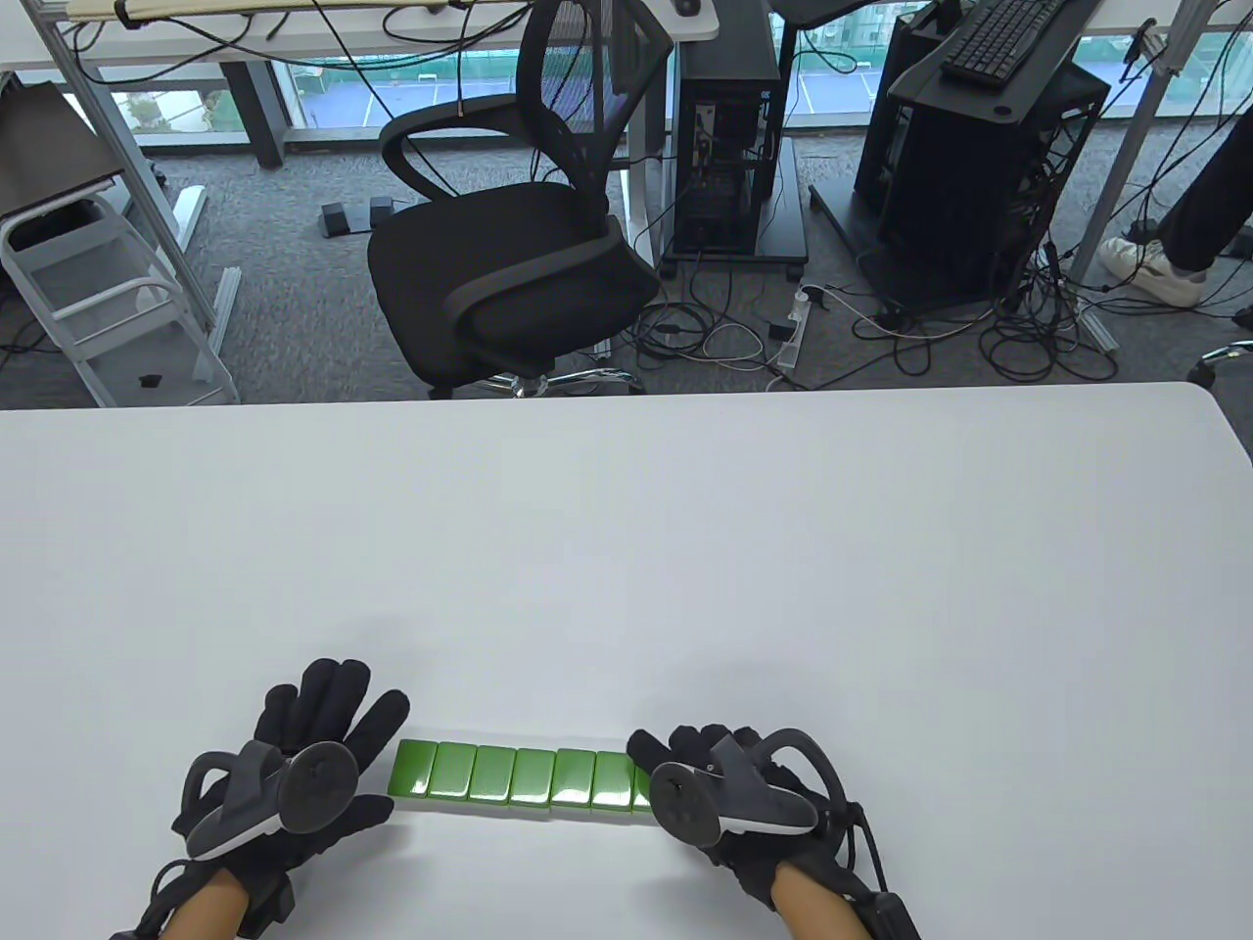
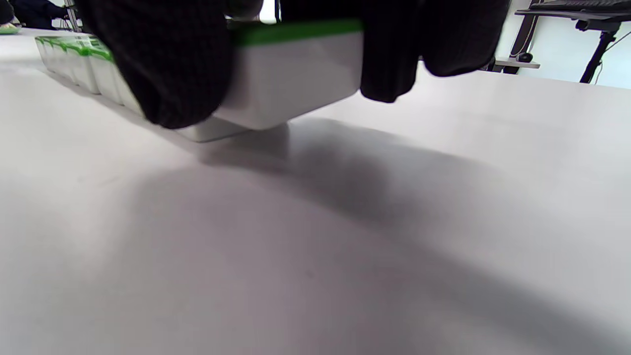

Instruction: Flip mahjong tiles upright in a row

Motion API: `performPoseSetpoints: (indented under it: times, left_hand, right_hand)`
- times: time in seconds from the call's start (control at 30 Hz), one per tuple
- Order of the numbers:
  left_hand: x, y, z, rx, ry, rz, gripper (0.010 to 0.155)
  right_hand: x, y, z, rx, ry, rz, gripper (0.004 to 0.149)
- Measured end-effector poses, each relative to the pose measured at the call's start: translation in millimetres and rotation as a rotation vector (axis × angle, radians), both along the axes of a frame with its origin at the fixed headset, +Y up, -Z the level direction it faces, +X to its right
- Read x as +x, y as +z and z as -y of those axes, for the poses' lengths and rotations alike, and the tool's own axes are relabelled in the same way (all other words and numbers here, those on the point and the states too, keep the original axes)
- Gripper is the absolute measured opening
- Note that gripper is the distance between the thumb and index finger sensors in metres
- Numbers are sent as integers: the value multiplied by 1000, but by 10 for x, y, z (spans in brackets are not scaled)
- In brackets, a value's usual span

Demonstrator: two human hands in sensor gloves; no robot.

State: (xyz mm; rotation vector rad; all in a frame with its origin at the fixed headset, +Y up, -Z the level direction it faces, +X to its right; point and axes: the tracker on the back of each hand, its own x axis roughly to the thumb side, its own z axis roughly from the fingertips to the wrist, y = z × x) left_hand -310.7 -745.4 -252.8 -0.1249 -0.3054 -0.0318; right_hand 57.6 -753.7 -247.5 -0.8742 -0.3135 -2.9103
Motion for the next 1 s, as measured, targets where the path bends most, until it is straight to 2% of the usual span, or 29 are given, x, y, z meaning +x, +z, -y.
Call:
performPoseSetpoints:
  times: [0.6,0.77,1.0]
  left_hand:
    - [142,-22,139,-57,-55,65,92]
    - [227,-72,215,-88,-41,109,94]
    - [451,-207,336,-216,-6,160,97]
  right_hand:
    - [69,-50,201,-53,-95,19,82]
    - [18,-76,256,-80,-95,24,87]
    - [-160,-112,304,-145,-91,26,87]
